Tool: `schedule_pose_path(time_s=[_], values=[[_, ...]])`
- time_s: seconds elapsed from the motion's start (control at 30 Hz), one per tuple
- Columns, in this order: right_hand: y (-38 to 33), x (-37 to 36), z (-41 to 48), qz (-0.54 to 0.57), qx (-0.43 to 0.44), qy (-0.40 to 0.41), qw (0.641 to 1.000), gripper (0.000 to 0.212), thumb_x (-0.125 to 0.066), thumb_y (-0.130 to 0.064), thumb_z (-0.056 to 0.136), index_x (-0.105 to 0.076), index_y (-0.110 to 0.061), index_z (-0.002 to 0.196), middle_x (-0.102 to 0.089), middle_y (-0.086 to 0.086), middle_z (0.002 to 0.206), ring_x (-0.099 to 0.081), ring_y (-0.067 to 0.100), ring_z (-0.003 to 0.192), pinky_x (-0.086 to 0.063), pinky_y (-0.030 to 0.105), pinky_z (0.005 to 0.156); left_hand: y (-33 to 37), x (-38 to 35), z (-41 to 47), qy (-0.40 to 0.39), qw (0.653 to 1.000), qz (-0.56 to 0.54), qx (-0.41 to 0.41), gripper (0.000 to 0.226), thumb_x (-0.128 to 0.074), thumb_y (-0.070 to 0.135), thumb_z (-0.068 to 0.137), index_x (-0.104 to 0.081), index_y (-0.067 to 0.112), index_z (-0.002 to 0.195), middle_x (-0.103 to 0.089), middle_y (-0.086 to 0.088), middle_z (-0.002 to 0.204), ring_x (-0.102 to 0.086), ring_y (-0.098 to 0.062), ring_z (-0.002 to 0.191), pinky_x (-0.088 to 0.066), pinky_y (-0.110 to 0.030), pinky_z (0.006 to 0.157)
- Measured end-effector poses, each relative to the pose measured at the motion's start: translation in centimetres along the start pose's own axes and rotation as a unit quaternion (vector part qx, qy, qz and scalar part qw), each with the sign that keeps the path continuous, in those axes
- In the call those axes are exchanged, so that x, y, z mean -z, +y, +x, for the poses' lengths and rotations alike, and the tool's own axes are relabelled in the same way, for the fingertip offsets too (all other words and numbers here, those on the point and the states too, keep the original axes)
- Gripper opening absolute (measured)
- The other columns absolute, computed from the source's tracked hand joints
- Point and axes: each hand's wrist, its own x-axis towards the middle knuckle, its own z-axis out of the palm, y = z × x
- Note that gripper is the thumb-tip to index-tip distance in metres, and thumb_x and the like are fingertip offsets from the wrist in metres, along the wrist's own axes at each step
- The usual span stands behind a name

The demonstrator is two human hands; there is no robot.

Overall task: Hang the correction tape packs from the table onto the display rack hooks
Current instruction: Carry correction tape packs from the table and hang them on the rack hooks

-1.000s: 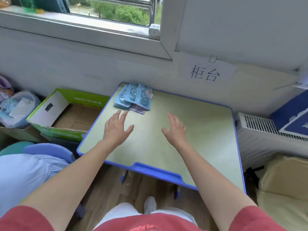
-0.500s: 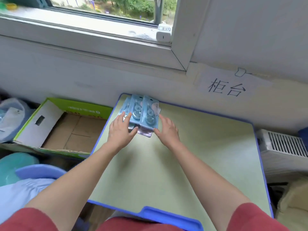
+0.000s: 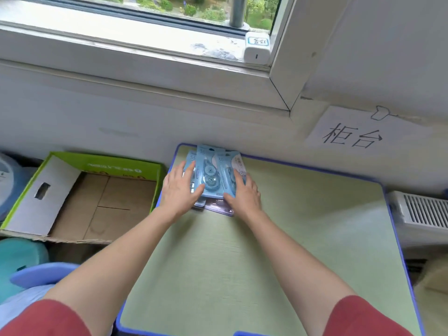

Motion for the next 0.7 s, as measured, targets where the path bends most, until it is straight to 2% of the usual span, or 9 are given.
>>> schedule_pose_path(time_s=[0.2,0.43,0.53,0.6,0.7], values=[[2.0,0.2,-0.3,-0.015,-0.041,0.031,0.999,0.074,-0.054,-0.04,0.093,-0.014,-0.024,0.153,-0.016,0.015,0.156,-0.021,0.031,0.141,-0.022,0.04,0.112,2.3,-1.0,1.3,-0.02,0.997,0.044,-0.055,0.072,-0.051,0.047,0.093,-0.015,0.027,0.152,0.001,-0.006,0.161,0.003,-0.025,0.148,-0.005,-0.039,0.118],[4.3,0.3,-1.1,-0.035,-0.085,0.069,0.993,0.073,-0.051,-0.047,0.093,-0.017,-0.023,0.152,-0.028,0.01,0.152,-0.027,0.027,0.138,-0.025,0.039,0.109,4.0,-2.1,1.5,-0.11,0.988,0.096,-0.055,0.069,-0.041,0.056,0.094,-0.014,0.032,0.152,0.008,-0.006,0.161,0.013,-0.029,0.147,0.006,-0.045,0.118],[5.3,0.2,-1.5,-0.036,-0.108,0.103,0.988,0.068,-0.053,-0.039,0.093,-0.022,-0.021,0.15,-0.034,0.007,0.149,-0.032,0.025,0.135,-0.028,0.038,0.106,3.8,-2.1,1.4,-0.115,0.987,0.093,-0.07,0.06,-0.039,0.053,0.097,-0.021,0.033,0.151,0.006,-0.007,0.161,0.012,-0.028,0.147,0.007,-0.045,0.117],[5.9,0.1,-1.9,-0.041,-0.125,0.118,0.984,0.068,-0.053,-0.041,0.092,-0.023,-0.021,0.15,-0.035,0.007,0.148,-0.032,0.024,0.134,-0.029,0.038,0.105,3.6,-1.9,1.5,-0.123,0.985,0.087,-0.086,0.054,-0.039,0.048,0.099,-0.025,0.034,0.149,0.004,-0.007,0.161,0.012,-0.028,0.147,0.008,-0.045,0.118],[6.1,0.0,-2.0,-0.036,-0.098,0.099,0.99,0.068,-0.05,-0.046,0.094,-0.02,-0.024,0.151,-0.023,0.007,0.156,-0.024,0.025,0.14,-0.024,0.038,0.109,3.7,-1.7,1.6,-0.143,0.979,0.088,-0.118,0.047,-0.039,0.037,0.101,-0.029,0.036,0.146,0.001,-0.007,0.161,0.011,-0.028,0.147,0.01,-0.045,0.118]])
